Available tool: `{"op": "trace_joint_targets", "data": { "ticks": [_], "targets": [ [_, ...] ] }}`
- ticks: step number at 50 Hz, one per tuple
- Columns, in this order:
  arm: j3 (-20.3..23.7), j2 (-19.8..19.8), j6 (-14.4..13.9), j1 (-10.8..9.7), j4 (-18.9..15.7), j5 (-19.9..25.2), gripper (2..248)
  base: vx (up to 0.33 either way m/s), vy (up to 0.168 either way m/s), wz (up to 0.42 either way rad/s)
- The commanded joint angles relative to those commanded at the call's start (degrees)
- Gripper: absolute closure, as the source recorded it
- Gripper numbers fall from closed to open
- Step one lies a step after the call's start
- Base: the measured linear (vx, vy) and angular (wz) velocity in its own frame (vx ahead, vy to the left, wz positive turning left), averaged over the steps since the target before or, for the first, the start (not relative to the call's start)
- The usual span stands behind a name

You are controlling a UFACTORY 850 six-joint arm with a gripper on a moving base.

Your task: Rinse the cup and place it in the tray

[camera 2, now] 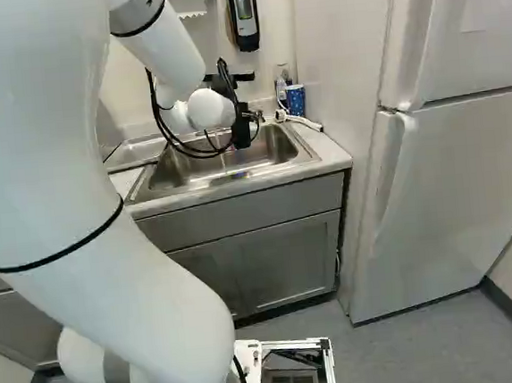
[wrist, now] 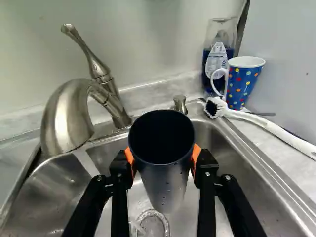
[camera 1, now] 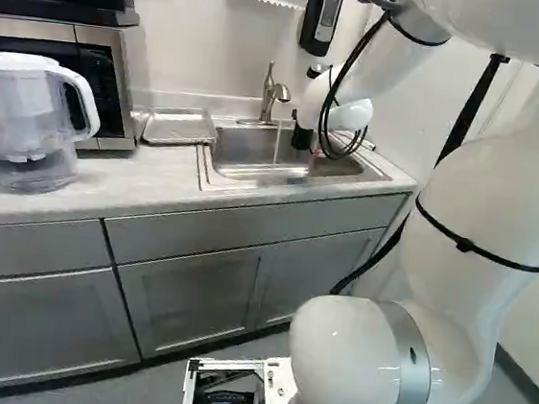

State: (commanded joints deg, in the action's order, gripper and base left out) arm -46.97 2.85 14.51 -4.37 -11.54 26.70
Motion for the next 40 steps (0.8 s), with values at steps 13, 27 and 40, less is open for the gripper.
{"op": "trace_joint_targets", "data": {
  "ticks": [13,27,40],
  "targets": [
    [0.5,-0.5,0.0,0.8,-2.4,1.5,126,0.0,0.0,0.0],
    [0.7,-0.6,0.0,0.9,-2.4,1.5,126,0.0,0.0,0.0],
    [0.9,0.1,0.0,0.9,-2.4,1.5,126,0.0,0.0,0.0]
  ]
}}
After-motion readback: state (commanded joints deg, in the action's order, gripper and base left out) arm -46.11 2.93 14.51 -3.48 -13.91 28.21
